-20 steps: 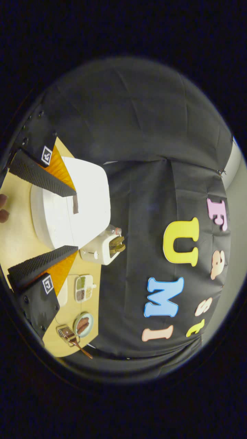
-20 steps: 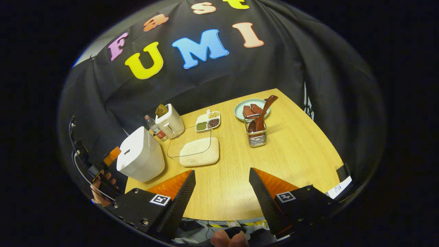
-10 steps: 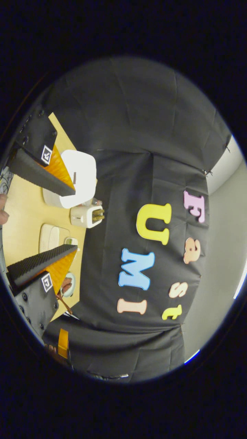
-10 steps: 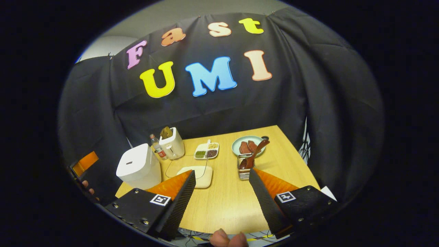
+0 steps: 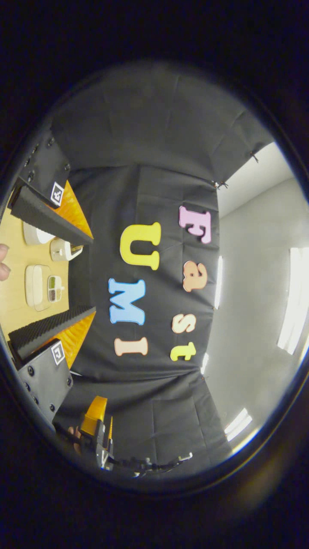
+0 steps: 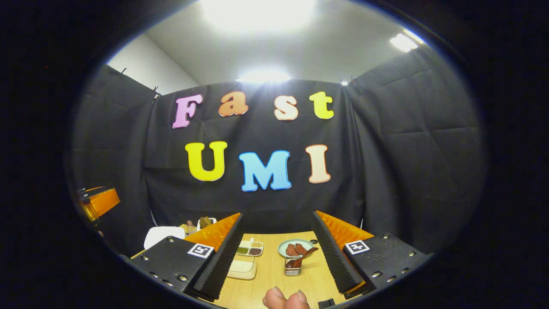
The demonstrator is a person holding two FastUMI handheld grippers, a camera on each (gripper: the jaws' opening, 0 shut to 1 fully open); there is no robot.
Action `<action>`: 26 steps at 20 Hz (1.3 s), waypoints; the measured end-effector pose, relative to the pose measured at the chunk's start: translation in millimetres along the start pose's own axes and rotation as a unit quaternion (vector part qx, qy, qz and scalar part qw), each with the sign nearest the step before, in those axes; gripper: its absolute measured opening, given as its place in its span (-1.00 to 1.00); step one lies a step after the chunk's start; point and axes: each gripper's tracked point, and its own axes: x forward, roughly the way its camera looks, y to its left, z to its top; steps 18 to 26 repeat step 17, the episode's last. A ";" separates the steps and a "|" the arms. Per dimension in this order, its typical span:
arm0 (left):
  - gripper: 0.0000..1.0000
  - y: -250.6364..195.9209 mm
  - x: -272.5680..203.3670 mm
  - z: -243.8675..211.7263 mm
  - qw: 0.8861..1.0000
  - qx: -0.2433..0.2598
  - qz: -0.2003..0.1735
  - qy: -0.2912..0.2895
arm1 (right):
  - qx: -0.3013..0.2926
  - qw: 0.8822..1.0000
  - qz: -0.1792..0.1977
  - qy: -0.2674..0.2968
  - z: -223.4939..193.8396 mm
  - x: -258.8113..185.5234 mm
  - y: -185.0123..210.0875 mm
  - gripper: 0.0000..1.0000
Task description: Close the left gripper, press the button to open the rice cooker; take a wooden spoon from the chopstick holder with the right hand, scoop a spoonful of rice and pour it into the rice cooker, then put the wooden spoon back into the chopstick holder.
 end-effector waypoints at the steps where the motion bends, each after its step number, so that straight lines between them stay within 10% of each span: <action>1: 0.92 0.1 -4.4 -0.5 1.000 -0.004 -0.007 0.001 | 0.004 1.000 0.004 -0.003 2.3 -5.7 8.9 0.92; 26: 0.92 45.4 -7.5 -22.0 0.999 -0.025 0.032 0.026 | -0.016 0.999 0.019 0.047 -28.1 -2.2 34.9 0.91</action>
